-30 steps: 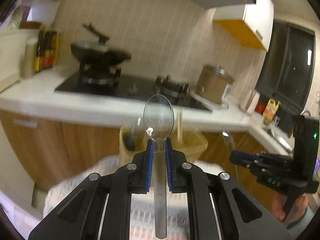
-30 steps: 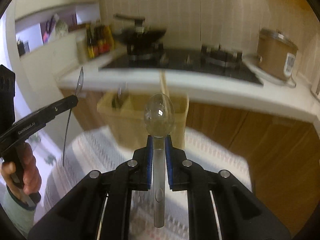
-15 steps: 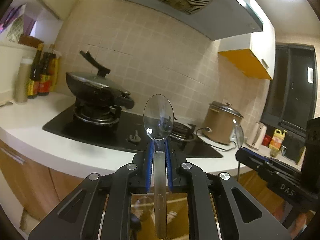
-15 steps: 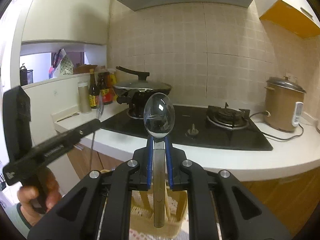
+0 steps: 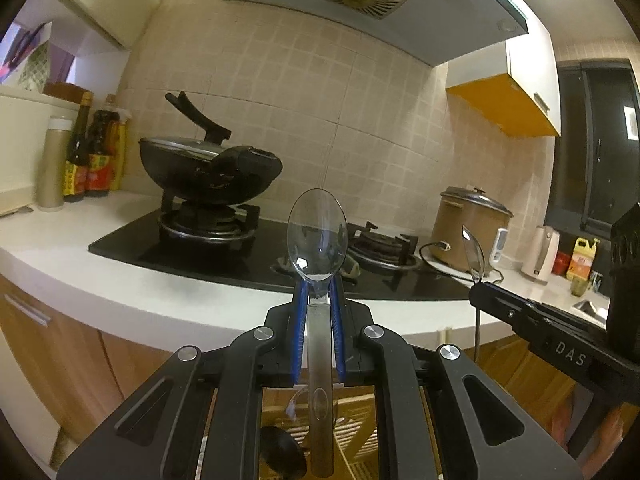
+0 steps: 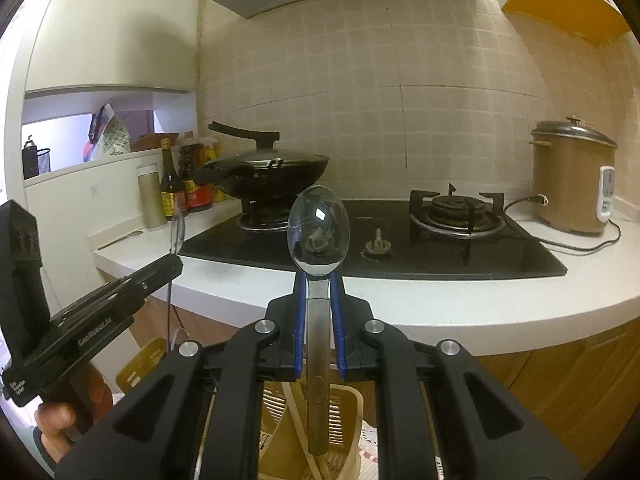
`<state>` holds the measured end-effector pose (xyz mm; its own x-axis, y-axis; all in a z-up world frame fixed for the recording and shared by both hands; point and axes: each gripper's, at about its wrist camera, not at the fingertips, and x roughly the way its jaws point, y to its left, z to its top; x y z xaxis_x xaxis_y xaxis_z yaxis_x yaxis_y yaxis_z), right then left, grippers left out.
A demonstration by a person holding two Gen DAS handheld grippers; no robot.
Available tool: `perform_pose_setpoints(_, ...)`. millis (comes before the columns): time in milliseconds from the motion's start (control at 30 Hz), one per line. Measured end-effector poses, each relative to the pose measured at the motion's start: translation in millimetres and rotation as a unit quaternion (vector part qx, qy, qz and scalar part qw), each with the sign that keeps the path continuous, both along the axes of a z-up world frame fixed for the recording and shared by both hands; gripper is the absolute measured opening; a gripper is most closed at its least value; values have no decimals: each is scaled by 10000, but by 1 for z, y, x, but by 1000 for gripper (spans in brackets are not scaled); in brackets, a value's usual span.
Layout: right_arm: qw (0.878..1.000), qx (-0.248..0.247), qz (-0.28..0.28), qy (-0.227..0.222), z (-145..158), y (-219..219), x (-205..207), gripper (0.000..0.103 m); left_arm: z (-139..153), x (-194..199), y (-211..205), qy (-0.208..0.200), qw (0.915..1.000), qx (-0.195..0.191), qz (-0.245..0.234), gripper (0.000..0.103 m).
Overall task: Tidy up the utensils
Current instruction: 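Lift both clear spoons with both tools over the holder, then open both tools to drop the clear spoons into the holder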
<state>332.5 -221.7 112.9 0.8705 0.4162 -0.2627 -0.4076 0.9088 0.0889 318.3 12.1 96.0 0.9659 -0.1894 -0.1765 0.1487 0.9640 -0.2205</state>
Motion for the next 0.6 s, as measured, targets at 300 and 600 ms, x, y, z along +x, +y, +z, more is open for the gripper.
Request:
perform_pose_setpoints(300, 10000, -59, -49, -14, -14, 1, -10, 11, -8, -9, 3, 80, 9999, 81, 57, 19)
perform_pose_setpoints(600, 9998, -96, -58, 175, -10, -9, -37, 26, 1, -29, 16, 198, 9998, -49, 27, 31)
